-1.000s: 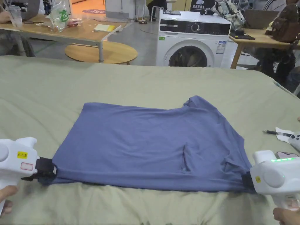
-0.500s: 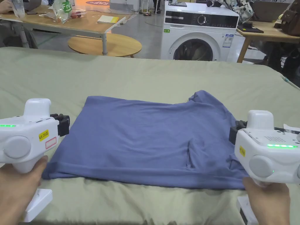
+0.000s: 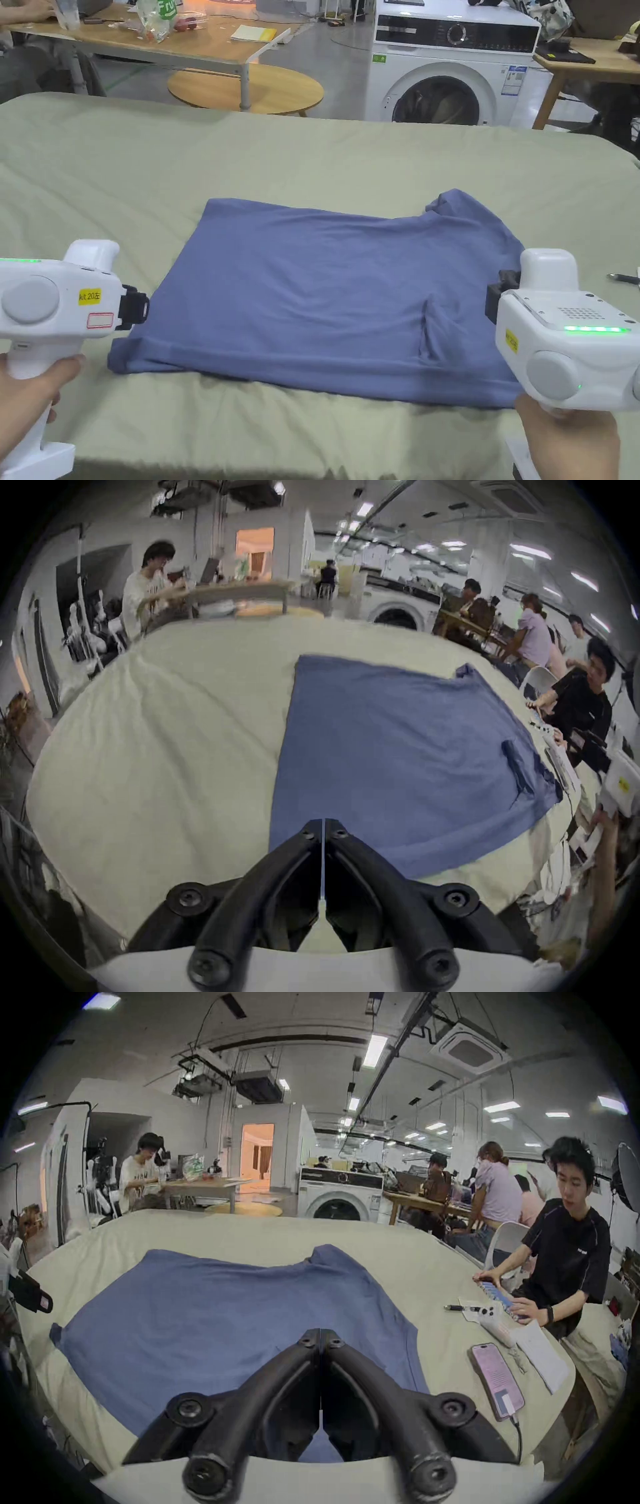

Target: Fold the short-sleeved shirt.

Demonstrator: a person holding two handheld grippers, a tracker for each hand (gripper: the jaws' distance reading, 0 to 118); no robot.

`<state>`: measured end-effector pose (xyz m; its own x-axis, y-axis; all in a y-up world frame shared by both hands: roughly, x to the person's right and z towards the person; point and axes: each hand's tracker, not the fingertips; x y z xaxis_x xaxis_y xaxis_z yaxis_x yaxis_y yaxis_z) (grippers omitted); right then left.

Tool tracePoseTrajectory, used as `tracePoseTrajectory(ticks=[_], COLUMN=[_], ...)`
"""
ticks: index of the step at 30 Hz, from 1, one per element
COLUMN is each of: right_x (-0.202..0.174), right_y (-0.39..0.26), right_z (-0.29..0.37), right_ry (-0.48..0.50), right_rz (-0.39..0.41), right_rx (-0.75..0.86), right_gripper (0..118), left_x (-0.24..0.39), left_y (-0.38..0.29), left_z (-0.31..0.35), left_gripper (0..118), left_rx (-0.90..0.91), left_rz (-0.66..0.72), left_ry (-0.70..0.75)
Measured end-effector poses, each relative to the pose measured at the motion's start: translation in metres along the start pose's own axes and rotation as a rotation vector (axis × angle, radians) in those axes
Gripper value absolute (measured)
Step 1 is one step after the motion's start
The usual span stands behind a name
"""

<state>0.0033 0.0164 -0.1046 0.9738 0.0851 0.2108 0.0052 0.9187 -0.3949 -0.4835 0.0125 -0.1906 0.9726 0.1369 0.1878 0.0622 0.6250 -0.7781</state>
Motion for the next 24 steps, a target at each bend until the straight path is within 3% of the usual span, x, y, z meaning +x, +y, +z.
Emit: tracePoseTrajectory(ticks=[4,6,10,14,15,18,19,20,22,24], right_x=[0.001,0.002,0.007,0.019,0.024,0.044,0.052,0.06,0.073,0.083], right_y=[-0.004,-0.006,-0.009,-0.011,-0.011,-0.008,-0.007,-0.008,-0.011,-0.018], right_z=[-0.005,-0.005,-0.006,-0.006,-0.006,-0.008,-0.009,-0.01,-0.011,-0.013], right_ry=[0.008,0.005,0.001,-0.001,0.001,-0.01,-0.018,-0.017,-0.027,-0.043], right_rz=[0.0,0.003,0.0,0.001,-0.004,-0.006,-0.004,-0.004,0.014,0.034], right_rx=[-0.042,-0.053,-0.084,-0.139,-0.154,-0.246,-0.283,-0.305,-0.36,-0.393], right_gripper=[0,0,0,0,0,0,3,14,48,53], left_x=[-0.023,-0.026,-0.028,-0.015,-0.012,-0.01,-0.011,-0.011,-0.012,-0.012], left_y=[-0.003,-0.008,-0.021,-0.022,-0.023,-0.023,-0.024,-0.025,-0.027,-0.029], left_z=[-0.012,-0.022,-0.048,-0.045,-0.044,-0.04,-0.039,-0.04,-0.04,-0.04], left_gripper=[54,59,59,55,47,5,1,1,0,0], left_rx=[-0.142,-0.207,-0.287,-0.256,-0.252,-0.24,-0.228,-0.232,-0.225,-0.221], left_rz=[0.07,0.084,0.115,0.069,0.022,0.016,0.036,0.03,0.025,0.032], left_ry=[-0.025,-0.009,0.043,0.082,0.083,0.05,0.02,0.036,0.03,0.027])
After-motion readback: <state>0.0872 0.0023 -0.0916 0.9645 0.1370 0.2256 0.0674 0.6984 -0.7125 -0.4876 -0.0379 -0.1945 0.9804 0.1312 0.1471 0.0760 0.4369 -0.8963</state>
